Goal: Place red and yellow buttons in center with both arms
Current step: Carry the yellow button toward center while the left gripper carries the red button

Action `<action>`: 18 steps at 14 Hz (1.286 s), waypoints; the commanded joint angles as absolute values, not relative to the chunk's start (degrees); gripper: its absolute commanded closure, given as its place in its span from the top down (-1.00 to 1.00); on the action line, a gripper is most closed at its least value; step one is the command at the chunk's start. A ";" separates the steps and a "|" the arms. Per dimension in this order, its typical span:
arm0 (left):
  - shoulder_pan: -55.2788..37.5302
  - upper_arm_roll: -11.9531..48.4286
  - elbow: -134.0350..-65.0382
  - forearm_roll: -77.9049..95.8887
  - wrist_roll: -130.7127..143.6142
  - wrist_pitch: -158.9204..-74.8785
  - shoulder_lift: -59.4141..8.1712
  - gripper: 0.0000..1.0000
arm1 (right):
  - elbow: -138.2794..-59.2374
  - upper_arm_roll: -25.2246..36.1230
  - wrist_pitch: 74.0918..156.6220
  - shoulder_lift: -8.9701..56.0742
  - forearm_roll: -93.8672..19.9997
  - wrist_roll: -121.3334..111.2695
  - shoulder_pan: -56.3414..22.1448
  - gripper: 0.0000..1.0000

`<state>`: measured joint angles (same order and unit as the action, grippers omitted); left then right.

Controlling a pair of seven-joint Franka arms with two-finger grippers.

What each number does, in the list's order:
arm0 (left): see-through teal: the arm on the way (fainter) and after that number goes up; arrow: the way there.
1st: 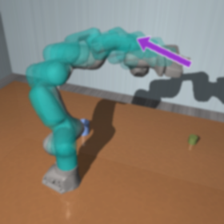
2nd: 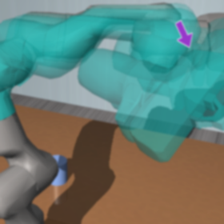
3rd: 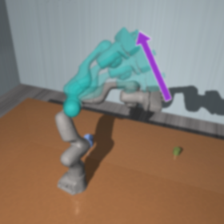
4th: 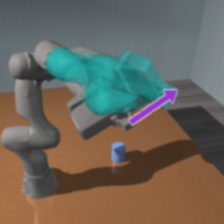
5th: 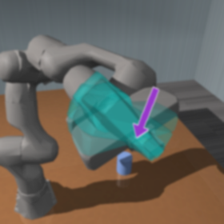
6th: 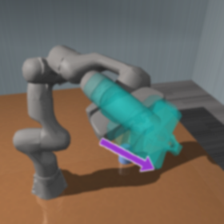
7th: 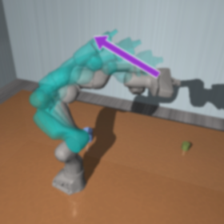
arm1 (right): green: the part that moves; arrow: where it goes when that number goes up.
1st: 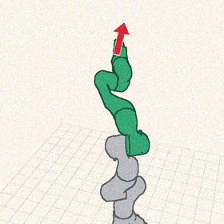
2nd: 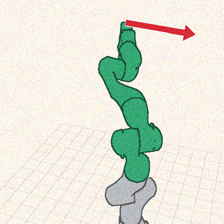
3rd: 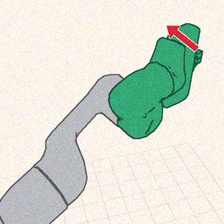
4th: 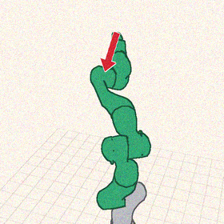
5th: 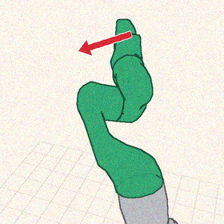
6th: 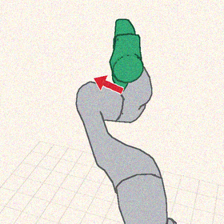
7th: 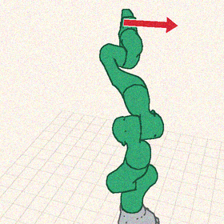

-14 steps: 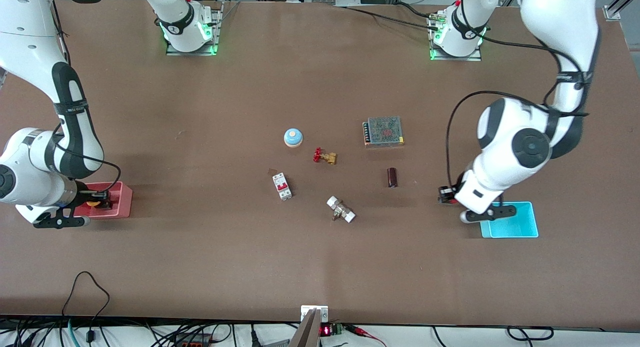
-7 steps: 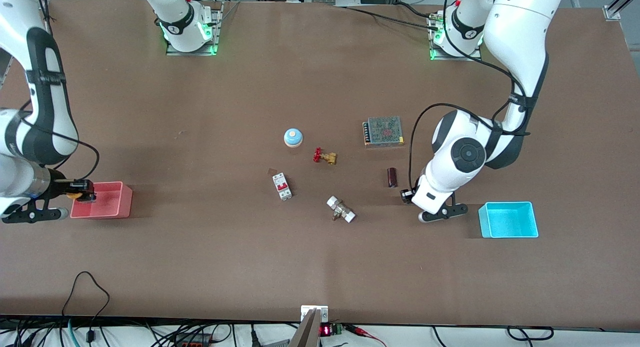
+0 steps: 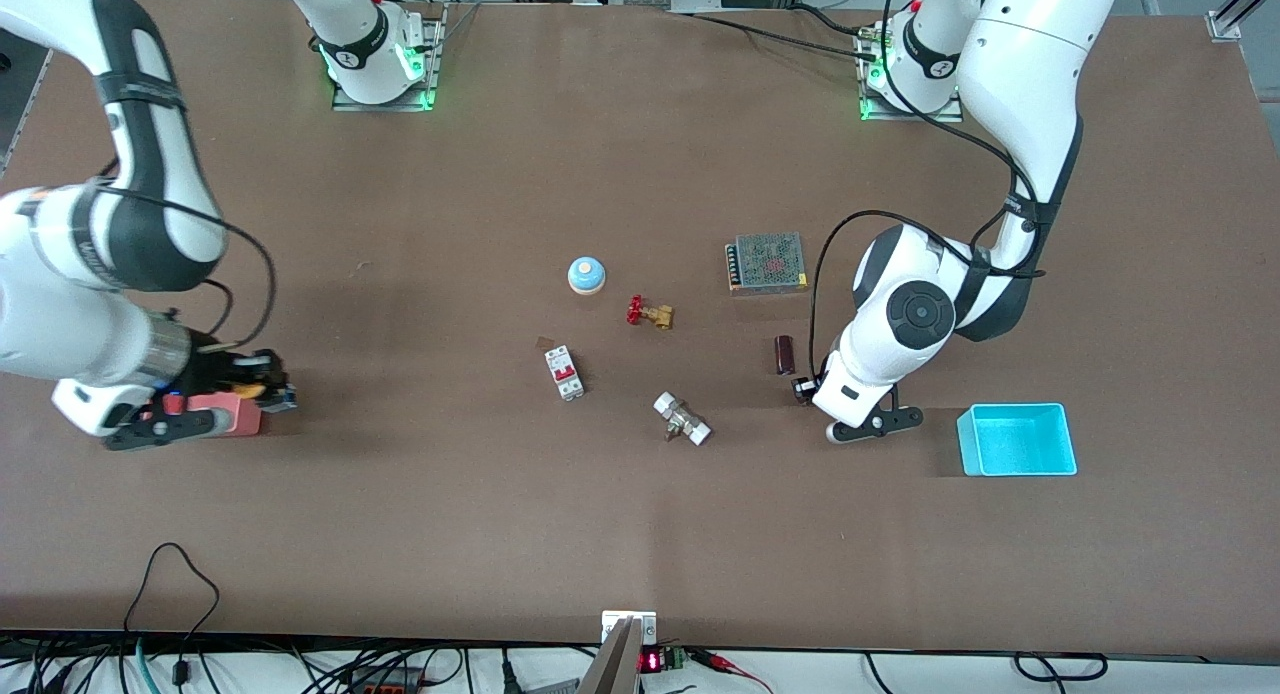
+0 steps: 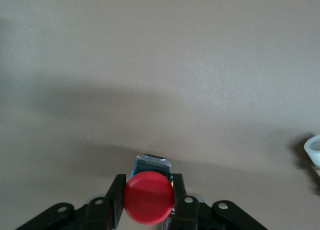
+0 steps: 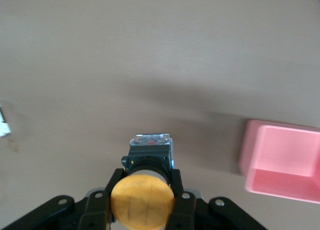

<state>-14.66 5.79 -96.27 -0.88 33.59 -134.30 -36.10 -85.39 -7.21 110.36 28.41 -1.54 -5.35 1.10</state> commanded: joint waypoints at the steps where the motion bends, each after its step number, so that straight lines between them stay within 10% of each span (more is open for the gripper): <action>1: -15.47 5.10 -95.98 -1.85 35.15 -135.53 -36.47 0.02 | -84.99 -7.03 113.80 30.58 -1.76 1.12 -5.43 -0.35; 9: -14.77 4.22 -95.80 -2.28 34.54 -134.47 -32.97 1.00 | -86.22 -6.94 120.59 37.61 -1.23 13.79 -11.78 -0.79; 18: -9.15 3.87 -95.27 -4.48 24.01 -121.74 -21.72 1.00 | -86.39 -6.94 120.94 43.06 -1.05 20.22 -14.76 -0.75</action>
